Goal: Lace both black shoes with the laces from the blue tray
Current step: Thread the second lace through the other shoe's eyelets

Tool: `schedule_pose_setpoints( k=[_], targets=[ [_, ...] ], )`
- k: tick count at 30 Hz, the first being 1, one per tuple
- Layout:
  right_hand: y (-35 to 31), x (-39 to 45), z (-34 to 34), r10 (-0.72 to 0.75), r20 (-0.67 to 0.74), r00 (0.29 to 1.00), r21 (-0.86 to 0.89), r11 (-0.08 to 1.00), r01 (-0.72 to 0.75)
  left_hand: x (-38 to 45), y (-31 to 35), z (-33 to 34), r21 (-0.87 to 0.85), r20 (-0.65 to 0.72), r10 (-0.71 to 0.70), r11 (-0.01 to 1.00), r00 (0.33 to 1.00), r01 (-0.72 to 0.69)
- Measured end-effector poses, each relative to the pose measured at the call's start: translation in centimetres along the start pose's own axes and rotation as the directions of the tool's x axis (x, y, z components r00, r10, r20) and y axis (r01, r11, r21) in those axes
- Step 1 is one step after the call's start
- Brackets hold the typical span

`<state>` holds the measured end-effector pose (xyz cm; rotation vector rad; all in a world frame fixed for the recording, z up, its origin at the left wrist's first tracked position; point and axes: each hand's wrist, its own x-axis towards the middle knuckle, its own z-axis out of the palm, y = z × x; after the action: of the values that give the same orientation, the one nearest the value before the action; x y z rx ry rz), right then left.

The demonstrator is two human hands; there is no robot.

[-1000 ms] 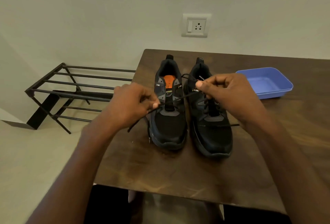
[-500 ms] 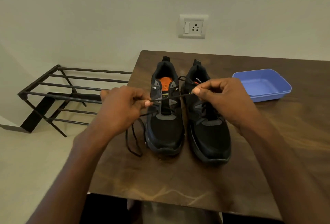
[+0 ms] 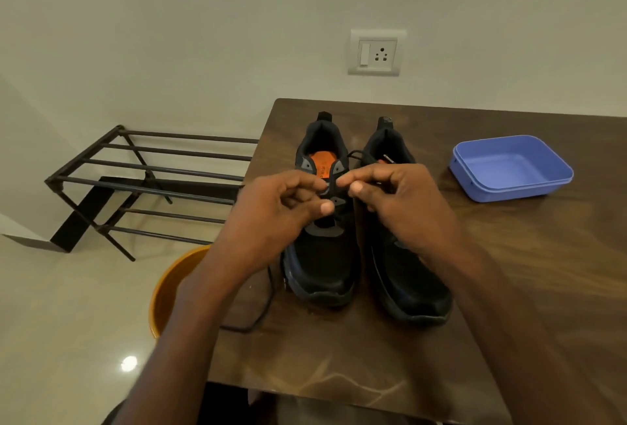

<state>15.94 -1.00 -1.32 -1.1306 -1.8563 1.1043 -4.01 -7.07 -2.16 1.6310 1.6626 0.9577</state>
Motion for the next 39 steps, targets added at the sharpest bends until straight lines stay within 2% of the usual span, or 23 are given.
schedule_pose_setpoints(
  k=[1,3,5,7,12,13,15,17,20,23,27,31,36,39],
  targets=[
    [0.1,0.0,0.5,-0.014,0.026,1.0,0.01,1.0,0.014,0.0,0.0,0.5,-0.018,-0.015,0.03,0.999,0.999,-0.031],
    [0.2,-0.1,1.4,-0.001,-0.012,1.0,0.104,0.995,0.002,0.3,-0.4,1.2,-0.074,-0.085,0.04,0.996,0.996,-0.046],
    [0.4,0.0,2.1,0.045,-0.132,0.99,0.19,0.982,-0.019,0.4,-0.8,1.5,-0.126,-0.146,0.004,0.992,0.989,-0.023],
    [0.8,0.1,2.7,0.093,-0.234,0.968,0.206,0.977,-0.044,0.6,-1.0,1.7,-0.121,-0.149,0.004,0.992,0.989,-0.023],
    [0.8,0.2,3.8,0.122,-0.25,0.96,0.243,0.968,-0.06,0.9,-1.2,1.9,-0.148,-0.238,0.022,0.987,0.971,-0.058],
    [0.9,0.3,3.9,0.118,-0.271,0.955,0.204,0.977,-0.062,1.0,-1.3,1.9,-0.16,-0.268,0.001,0.986,0.963,-0.046],
    [1.5,0.4,4.2,0.053,-0.341,0.939,-0.034,0.997,-0.069,1.0,-1.5,1.8,-0.178,-0.322,-0.042,0.984,0.946,-0.017],
    [1.8,0.3,4.7,-0.005,-0.343,0.939,-0.252,0.964,-0.087,1.0,-1.7,1.7,-0.177,-0.347,-0.066,0.984,0.936,0.004],
    [1.6,0.2,5.7,0.006,-0.291,0.957,-0.383,0.915,-0.122,1.0,-2.1,1.7,-0.084,-0.34,-0.078,0.995,0.937,0.052],
    [1.2,0.4,5.7,-0.002,-0.308,0.951,-0.437,0.889,-0.14,0.8,-2.6,1.8,0.07,-0.295,-0.025,0.996,0.955,0.047],
    [1.0,0.6,5.0,0.074,-0.336,0.939,-0.32,0.929,-0.188,0.8,-2.7,2.2,0.162,-0.286,0.035,0.987,0.958,0.012],
    [1.4,0.8,4.3,0.148,-0.323,0.935,-0.173,0.962,-0.212,1.0,-2.4,2.6,0.119,-0.258,0.048,0.993,0.965,-0.018],
    [1.7,1.0,4.4,0.173,-0.306,0.936,-0.099,0.972,-0.212,1.0,-2.1,2.8,0.371,-0.182,0.098,0.928,0.978,-0.024],
    [1.7,1.0,4.1,0.169,-0.292,0.941,-0.089,0.975,-0.203,1.0,-2.0,3.1,0.426,-0.16,0.135,0.903,0.978,-0.055]
  ],
)
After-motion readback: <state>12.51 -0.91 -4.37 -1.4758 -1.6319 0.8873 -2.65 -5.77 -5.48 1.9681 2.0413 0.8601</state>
